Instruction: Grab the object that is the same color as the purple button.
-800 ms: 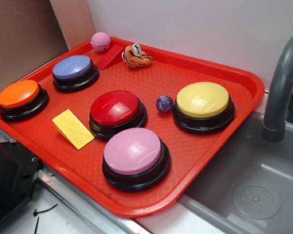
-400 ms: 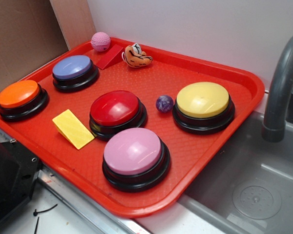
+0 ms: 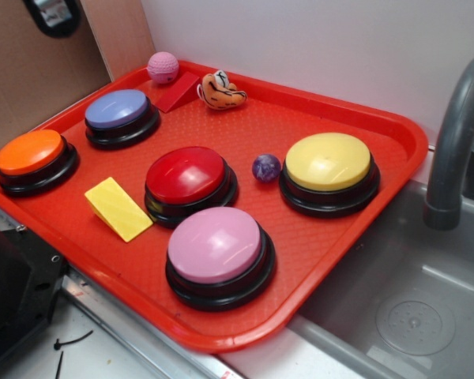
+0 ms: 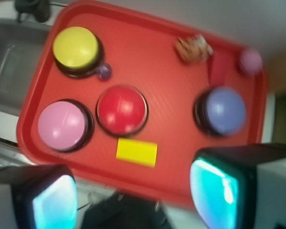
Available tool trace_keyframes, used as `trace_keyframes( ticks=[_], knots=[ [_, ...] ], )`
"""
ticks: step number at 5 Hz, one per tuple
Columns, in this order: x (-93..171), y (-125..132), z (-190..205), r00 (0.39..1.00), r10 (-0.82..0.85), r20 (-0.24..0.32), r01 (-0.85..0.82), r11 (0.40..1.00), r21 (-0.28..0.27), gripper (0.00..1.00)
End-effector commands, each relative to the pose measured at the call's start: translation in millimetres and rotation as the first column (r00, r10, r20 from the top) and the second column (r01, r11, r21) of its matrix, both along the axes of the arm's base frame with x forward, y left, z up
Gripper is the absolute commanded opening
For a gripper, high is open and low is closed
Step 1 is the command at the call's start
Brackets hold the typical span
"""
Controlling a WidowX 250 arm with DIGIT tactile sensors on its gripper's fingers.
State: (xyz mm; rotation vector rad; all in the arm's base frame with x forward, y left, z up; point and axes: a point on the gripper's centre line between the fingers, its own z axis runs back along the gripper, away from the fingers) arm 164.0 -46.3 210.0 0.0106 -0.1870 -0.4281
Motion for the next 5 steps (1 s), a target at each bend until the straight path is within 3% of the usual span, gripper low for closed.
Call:
trace_keyframes(
  ticks=[1,3,5],
  knots=[
    [59,-26,-32,0.918,-0.384,0.100,0.368,0.918,0.150,1.00],
    [100,-38,-86,0.903,-0.427,0.045,0.421,0.902,0.098,1.00],
    [107,-45,-114,0.909,-0.417,-0.009,0.417,0.907,0.066,1.00]
  ],
)
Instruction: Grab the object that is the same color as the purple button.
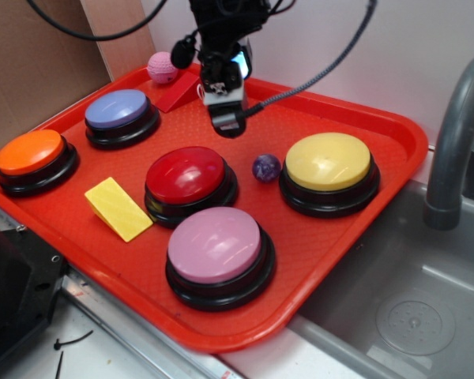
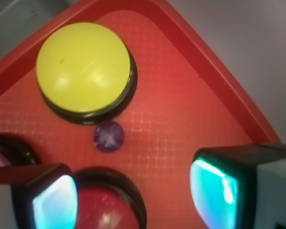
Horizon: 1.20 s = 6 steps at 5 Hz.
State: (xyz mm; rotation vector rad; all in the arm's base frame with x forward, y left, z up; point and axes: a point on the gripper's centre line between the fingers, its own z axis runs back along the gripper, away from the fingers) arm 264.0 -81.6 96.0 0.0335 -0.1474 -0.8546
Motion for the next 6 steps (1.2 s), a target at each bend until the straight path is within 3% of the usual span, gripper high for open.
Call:
trace_keyframes(
  ticks=[1,3,6],
  knots=[
    [9,-13,-16,1.000,-0.002,0.009,0.002,1.000,-0.002,1.00],
    [11,-26,-39,1.000,-0.028,-0.013,0.027,0.999,-0.025,1.00],
    [7,-28,-59,0.998,-0.021,-0.057,0.021,1.000,-0.004,1.00]
  ],
)
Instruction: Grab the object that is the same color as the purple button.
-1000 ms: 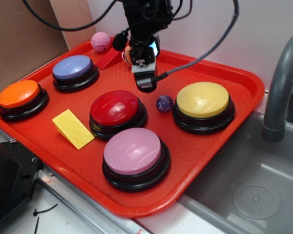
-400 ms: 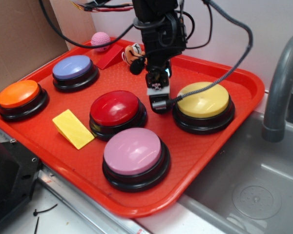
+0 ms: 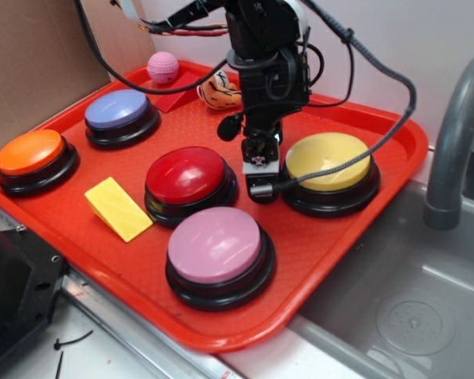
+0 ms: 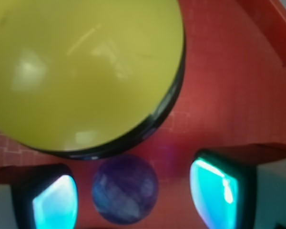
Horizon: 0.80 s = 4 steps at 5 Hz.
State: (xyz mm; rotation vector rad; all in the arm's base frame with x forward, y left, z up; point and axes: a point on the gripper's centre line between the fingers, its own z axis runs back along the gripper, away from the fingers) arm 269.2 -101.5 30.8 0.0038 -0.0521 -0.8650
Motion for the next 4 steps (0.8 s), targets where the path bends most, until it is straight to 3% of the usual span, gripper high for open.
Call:
trace_keyframes(
  ticks=[1,2,4],
  knots=[
    [3.9,-5.1,2.3,1.000,0.000,0.032,0.001,1.000,-0.026,1.00],
    [3.5,-2.9,-0.9,0.999,0.023,0.034,-0.021,0.998,-0.056,0.00],
    [5.9,0.7,-0.4,0.998,0.064,0.030,-0.062,0.997,-0.048,0.00]
  ],
)
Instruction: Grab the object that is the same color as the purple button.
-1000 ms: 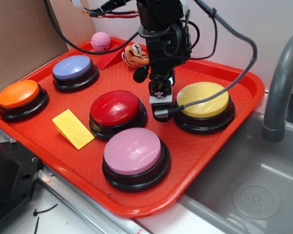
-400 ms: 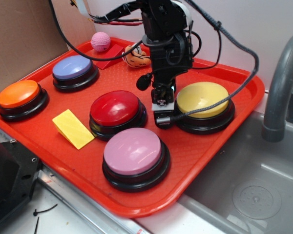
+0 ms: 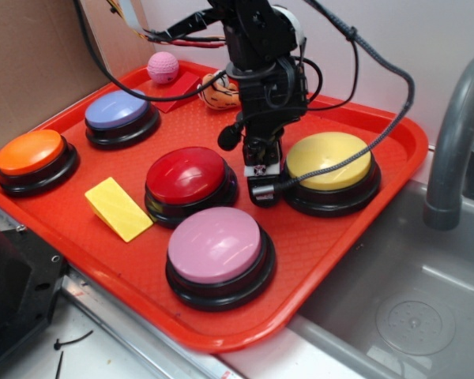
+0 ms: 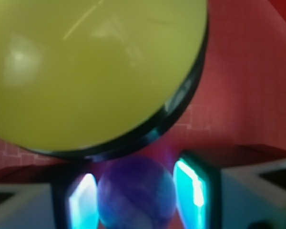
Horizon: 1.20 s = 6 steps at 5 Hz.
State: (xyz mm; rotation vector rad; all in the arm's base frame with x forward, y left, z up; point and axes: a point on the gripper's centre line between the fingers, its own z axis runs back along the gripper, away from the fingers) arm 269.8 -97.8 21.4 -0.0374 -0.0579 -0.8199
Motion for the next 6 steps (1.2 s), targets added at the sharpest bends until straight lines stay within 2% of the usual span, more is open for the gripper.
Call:
trace_keyframes(
  ticks=[1,2,3,4,5,6],
  knots=[
    [7,4,28,0.994,0.103,0.026,-0.102,0.995,-0.018,0.00],
    [5,23,75,0.943,0.332,0.014,-0.331,0.942,-0.047,0.00],
    [-9,50,107,0.839,0.541,-0.052,-0.543,0.840,-0.020,0.00],
    [-30,70,132,0.716,0.697,-0.046,-0.697,0.717,0.014,0.00],
    [-46,86,147,0.626,0.779,-0.037,-0.778,0.627,0.044,0.00],
    [-54,98,148,0.557,0.830,0.015,-0.828,0.554,0.085,0.00]
  ],
)
